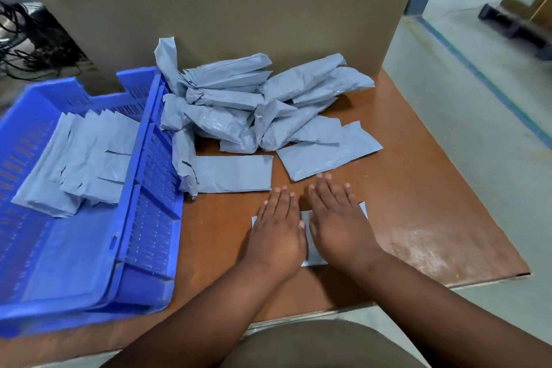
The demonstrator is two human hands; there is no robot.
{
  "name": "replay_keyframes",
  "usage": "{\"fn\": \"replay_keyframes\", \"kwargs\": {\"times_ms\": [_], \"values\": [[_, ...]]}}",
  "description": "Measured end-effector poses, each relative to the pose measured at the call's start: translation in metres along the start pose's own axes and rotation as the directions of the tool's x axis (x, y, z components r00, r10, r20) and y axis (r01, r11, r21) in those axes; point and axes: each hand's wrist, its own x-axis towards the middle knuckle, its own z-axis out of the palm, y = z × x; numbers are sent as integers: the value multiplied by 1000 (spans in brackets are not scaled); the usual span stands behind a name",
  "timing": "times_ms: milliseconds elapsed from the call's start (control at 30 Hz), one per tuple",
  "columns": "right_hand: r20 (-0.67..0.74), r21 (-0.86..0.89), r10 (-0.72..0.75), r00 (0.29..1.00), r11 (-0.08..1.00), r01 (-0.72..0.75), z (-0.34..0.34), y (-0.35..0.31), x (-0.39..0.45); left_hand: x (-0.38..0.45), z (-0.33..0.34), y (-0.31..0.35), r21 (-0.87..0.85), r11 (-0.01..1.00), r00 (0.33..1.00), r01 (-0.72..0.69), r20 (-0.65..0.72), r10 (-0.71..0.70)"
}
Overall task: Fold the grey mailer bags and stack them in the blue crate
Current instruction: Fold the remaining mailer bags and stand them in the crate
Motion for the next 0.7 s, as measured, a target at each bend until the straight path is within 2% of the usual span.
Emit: {"fn": "replay_keyframes", "kwargs": {"times_ms": [67,167,400,700], "values": [[55,-28,7,998,1000,-6,1,13,-7,4,13,14,13,998,998,-60,4,60],[103,-3,7,995,1000,-6,11,23,-19,7,29,27,38,997,998,-64,-7,64],[55,65,17,998,998,-21,24,27,-24,9,31,31,113,993,998,-44,-32,48],[73,79,21,997,996,-27,28,30,-23,8,30,32,102,994,999,-39,7,38]]}}
